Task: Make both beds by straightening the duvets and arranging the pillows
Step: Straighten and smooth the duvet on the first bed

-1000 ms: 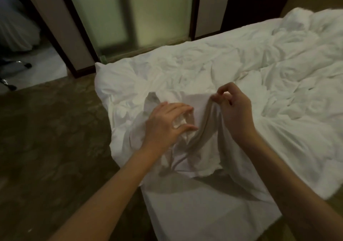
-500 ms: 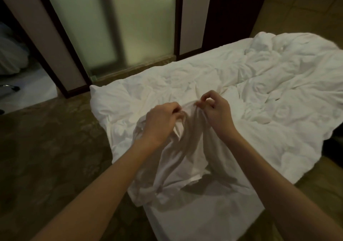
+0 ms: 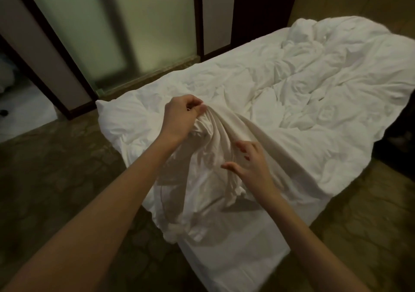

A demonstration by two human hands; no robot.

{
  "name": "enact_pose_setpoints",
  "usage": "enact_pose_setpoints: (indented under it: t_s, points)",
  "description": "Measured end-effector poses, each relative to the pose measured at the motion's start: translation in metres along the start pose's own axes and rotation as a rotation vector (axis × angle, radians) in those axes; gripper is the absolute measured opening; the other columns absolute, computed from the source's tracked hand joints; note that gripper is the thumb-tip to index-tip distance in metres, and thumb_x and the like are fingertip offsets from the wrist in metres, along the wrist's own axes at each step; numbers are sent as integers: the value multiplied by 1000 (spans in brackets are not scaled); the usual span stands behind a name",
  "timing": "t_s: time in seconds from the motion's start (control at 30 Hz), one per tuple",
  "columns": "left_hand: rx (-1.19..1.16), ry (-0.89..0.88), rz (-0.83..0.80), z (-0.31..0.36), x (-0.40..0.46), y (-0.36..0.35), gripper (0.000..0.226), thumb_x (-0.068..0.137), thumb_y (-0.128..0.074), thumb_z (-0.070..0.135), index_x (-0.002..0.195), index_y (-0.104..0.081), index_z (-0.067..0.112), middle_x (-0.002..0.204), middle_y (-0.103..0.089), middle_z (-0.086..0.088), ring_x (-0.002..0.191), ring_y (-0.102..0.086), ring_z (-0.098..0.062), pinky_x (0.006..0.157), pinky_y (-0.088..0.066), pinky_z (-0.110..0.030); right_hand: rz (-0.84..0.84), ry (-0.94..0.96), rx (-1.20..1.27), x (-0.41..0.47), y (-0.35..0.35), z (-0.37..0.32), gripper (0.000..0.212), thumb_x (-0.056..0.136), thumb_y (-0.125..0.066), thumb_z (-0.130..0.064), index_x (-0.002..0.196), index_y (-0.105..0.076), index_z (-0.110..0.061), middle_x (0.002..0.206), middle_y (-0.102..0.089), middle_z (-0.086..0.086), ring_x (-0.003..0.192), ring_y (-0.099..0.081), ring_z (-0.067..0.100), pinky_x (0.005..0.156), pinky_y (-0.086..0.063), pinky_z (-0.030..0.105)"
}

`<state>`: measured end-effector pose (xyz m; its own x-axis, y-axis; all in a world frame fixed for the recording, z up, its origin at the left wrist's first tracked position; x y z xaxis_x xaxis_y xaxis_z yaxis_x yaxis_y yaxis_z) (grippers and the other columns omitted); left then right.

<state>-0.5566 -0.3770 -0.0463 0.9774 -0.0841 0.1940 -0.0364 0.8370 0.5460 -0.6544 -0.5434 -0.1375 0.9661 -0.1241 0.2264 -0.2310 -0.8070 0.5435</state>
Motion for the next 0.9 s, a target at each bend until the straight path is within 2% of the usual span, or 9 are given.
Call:
enact_pose_setpoints:
  t_s: [0.2, 0.4, 0.47, 0.53, 0.6, 0.7, 0.77, 0.83, 0.9]
  points:
    - [-22, 1, 17, -4, -4, 7, 22, 89, -65, 16, 110, -68, 8, 94, -62, 5, 89, -57, -7, 74, -40, -6, 42, -133, 31, -8, -15, 16, 48, 68, -83, -31, 105, -62, -9, 108, -44, -3, 103, -48, 18, 93, -40, 25]
    - [22, -18, 15, -17, -6, 12, 24, 90, -64, 18, 111, -67, 8, 94, -59, 7, 87, -55, -6, 66, -36, 3, 96, -25, 23, -13, -27, 10, 11, 80, -74, -9, 82, -64, -6, 98, -53, 0, 93, -52, 16, 84, -40, 17]
    - [81, -36, -4, -25, -6, 14, 23, 90, -64, 19, 111, -67, 8, 95, -61, 5, 88, -56, -8, 73, -40, -4, 105, -38, 58, -22, -24, 5, 9, 87, -64, -4, 83, -57, -8, 92, -58, -5, 85, -53, 7, 77, -41, 15]
    - [152, -47, -43, -41, -5, 12, 21, 90, -65, 21, 106, -69, 9, 97, -66, 0, 89, -60, -14, 85, -48, -22, 84, -89, 74, -33, -20, 3, 11, 94, -55, -9, 86, -49, -13, 80, -56, -14, 70, -50, 3, 66, -38, 14]
    - [234, -21, -111, -66, -9, 3, 17, 89, -65, 26, 99, -69, 13, 95, -68, -3, 90, -62, -20, 87, -50, -36, 37, -122, 31, -44, -19, 6, 11, 97, -50, -13, 87, -44, -13, 72, -51, -12, 65, -49, 8, 61, -36, 22]
    - [333, 62, -230, -110, -33, -26, 15, 88, -66, 31, 91, -67, 16, 93, -66, 0, 91, -60, -21, 81, -49, -37, -79, -196, -79, -61, -26, 25, 12, 97, -50, -17, 88, -42, -13, 73, -54, 0, 70, -51, 22, 65, -35, 35]
    - [354, 111, -271, -136, -57, -47, 12, 89, -64, 26, 95, -66, 16, 100, -64, -2, 95, -59, -22, 81, -48, -36, -159, -266, -113, -78, -38, 47, 13, 97, -50, -19, 89, -43, -13, 77, -56, 6, 74, -53, 27, 67, -36, 37]
    - [347, 77, -224, -149, -84, -63, 16, 90, -60, 14, 106, -64, 16, 109, -60, -4, 101, -57, -24, 84, -46, -36, -211, -329, -106, -97, -52, 71, 12, 97, -51, -20, 89, -45, -13, 79, -58, 6, 76, -55, 26, 67, -36, 35]
    - [348, -74, -116, -145, -117, -76, 25, 89, -59, 9, 113, -64, 16, 113, -60, -5, 103, -57, -24, 89, -42, -34, -233, -358, -88, -113, -65, 92, 12, 97, -52, -19, 87, -48, -14, 83, -60, 5, 79, -55, 23, 67, -35, 32]
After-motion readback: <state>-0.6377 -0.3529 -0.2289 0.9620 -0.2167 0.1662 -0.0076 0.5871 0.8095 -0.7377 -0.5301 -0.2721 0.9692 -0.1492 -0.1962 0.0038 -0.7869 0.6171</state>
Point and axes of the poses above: each hand's wrist, its own x-axis towards the middle knuckle, its own y-axis out of the back of the hand, z = x × y, the point moved 6 cm from there along x, towards the middle knuckle
